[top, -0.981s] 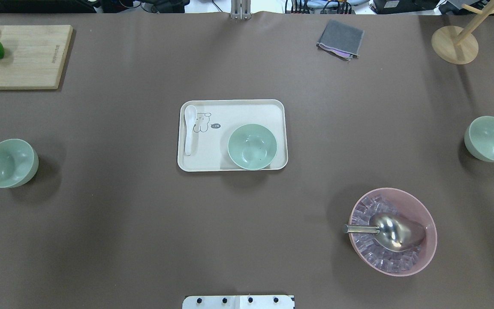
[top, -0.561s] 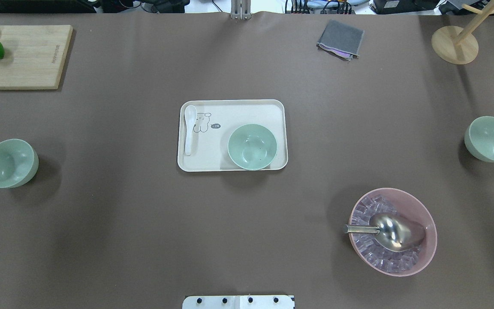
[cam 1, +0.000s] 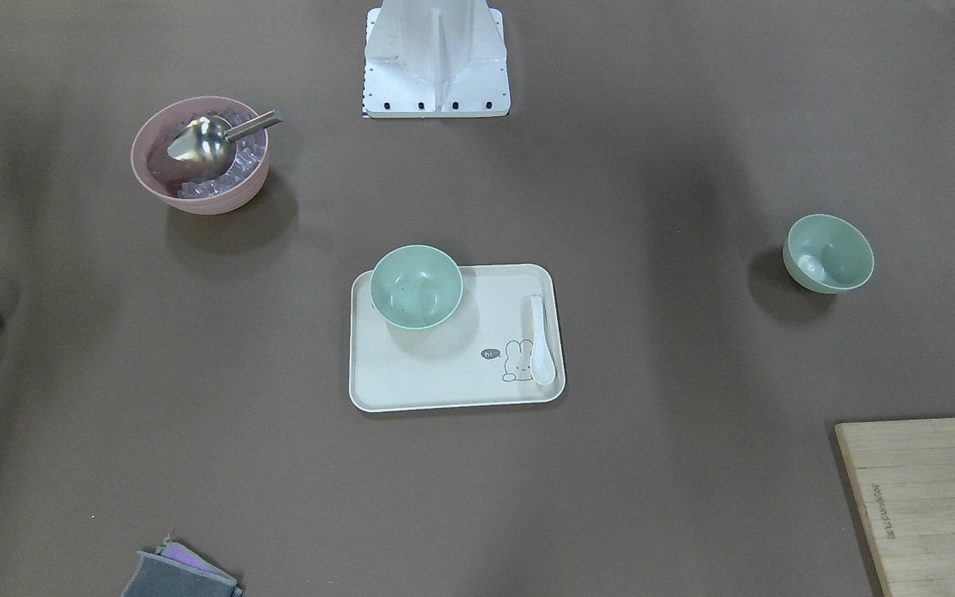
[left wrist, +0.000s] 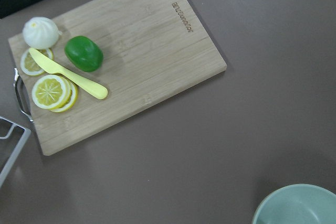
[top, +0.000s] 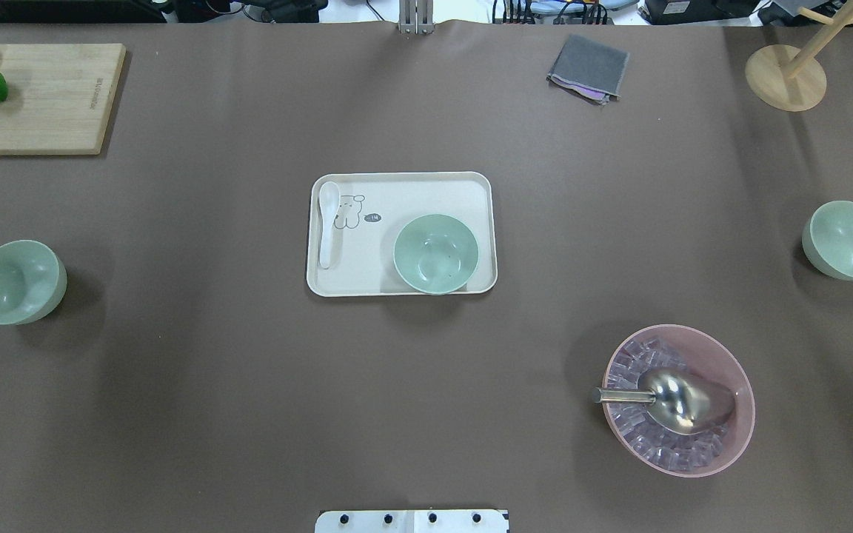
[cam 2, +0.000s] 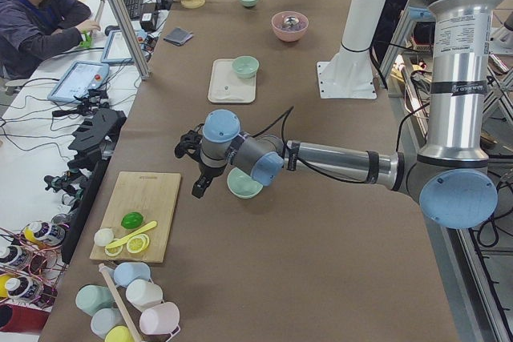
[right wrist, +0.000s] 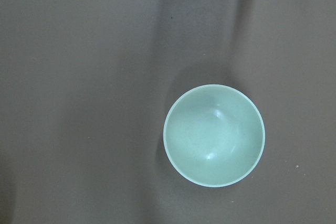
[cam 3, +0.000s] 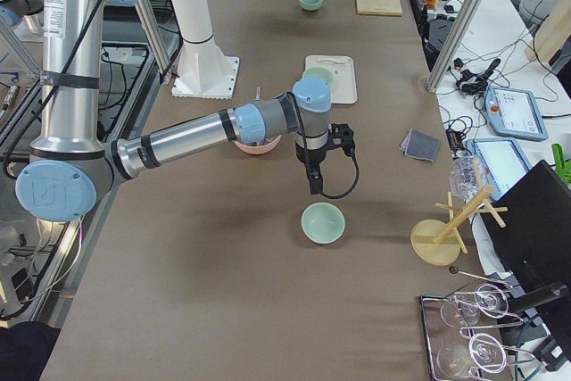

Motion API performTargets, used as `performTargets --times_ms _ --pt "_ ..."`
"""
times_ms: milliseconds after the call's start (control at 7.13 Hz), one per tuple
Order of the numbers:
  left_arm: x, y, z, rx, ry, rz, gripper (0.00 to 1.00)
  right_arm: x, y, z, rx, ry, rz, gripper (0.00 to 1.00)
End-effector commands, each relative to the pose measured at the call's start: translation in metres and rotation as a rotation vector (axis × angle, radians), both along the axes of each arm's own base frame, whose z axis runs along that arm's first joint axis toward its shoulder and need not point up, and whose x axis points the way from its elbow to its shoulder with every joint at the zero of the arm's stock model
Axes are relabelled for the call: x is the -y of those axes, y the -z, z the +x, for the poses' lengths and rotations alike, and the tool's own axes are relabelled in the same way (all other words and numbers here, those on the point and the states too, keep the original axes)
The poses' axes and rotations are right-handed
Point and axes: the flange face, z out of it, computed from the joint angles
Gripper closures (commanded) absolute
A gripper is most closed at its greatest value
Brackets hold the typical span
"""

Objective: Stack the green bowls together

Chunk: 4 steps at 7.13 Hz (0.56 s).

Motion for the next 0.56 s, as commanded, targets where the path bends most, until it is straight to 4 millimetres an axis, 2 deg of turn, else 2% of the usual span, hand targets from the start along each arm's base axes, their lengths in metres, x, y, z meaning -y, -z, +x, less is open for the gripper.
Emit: performTargets --times_ms 0,140,280,421 --pt "-0.006 -0.018 0.017 -0.016 0.028 -0.106 0.02 0.002 -0.004 -0.021 -0.044 -0.03 -0.045 0.02" --pt "-0.011 -0.016 0.044 -0.043 0.037 -0.15 0.02 0.005 -0.01 -0.023 -0.039 -0.031 -0.031 0.02" --pt "-0.025 -0.023 0.067 -0.068 0.058 -0.2 0.04 0.009 -0.019 -0.023 -0.034 -0.034 -0.018 0.02" --pt "-0.044 -0.036 0.073 -0.062 0.082 -0.192 0.05 0.01 -0.019 -0.024 -0.03 -0.037 -0.01 0.01"
